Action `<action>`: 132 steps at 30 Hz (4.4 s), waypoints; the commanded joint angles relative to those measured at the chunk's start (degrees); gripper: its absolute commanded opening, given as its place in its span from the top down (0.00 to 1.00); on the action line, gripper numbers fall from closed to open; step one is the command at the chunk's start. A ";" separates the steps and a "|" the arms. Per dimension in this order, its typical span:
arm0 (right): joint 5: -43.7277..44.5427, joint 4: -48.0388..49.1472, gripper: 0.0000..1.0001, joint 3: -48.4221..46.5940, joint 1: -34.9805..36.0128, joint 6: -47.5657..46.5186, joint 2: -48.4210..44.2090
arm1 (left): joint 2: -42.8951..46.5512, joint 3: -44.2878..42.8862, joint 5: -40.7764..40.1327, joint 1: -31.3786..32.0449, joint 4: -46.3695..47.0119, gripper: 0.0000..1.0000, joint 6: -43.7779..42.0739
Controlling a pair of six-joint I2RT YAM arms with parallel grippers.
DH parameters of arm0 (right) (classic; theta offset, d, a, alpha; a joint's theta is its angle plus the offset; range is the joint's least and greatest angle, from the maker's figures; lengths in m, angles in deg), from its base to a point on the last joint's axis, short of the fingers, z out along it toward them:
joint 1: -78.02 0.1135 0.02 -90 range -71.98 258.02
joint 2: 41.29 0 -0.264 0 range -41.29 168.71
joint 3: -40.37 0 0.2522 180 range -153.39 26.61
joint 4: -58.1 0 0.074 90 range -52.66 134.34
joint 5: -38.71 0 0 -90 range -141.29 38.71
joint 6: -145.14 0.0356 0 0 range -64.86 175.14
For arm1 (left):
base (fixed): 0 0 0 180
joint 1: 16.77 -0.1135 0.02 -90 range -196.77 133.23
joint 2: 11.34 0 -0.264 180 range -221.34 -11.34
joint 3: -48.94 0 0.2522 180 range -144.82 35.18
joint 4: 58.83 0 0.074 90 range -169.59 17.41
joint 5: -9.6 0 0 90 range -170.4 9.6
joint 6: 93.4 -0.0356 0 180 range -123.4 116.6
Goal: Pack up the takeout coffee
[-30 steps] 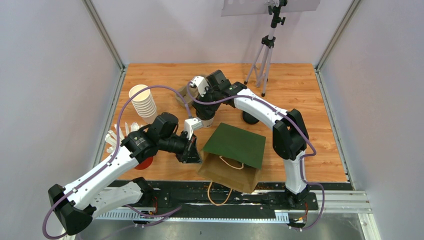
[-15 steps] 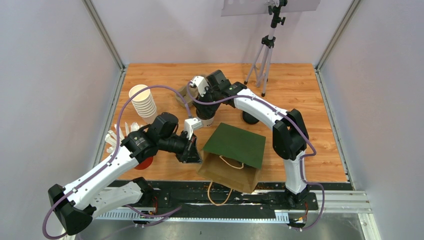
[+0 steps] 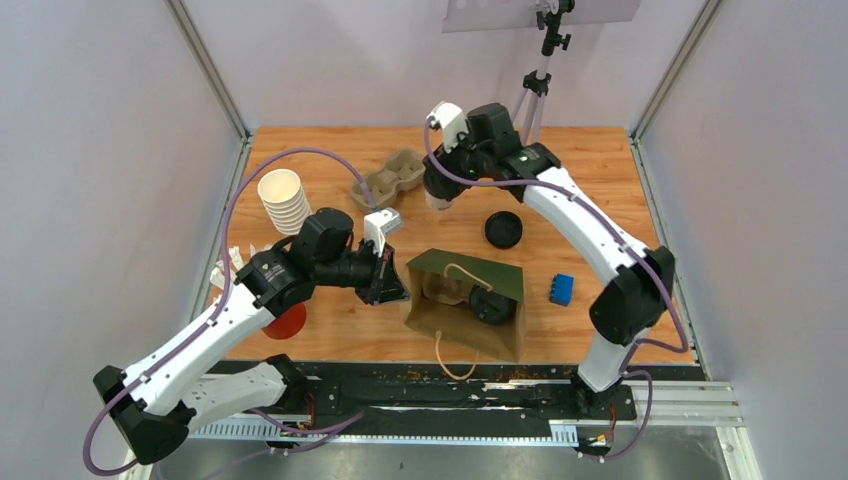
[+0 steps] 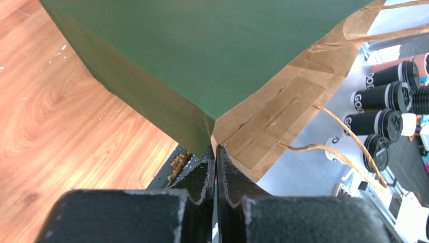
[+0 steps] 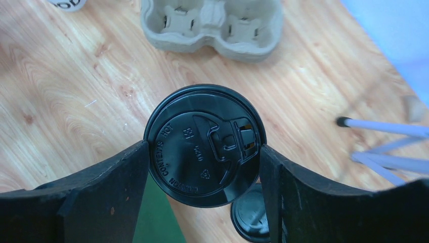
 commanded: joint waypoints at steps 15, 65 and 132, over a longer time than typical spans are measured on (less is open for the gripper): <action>-4.40 -18.70 0.28 -4.64 0.15 5.86 -35.47 | -10.16 -14.25 -7.38 -0.46 -4.46 0.94 3.30; -14.92 -11.31 0.27 23.01 0.84 -3.28 -54.09 | -7.86 -7.47 -1.60 -0.46 6.78 0.92 0.36; 28.15 3.31 0.29 38.05 38.18 -27.36 -41.71 | -0.01 2.37 3.00 -3.54 16.52 1.00 -1.68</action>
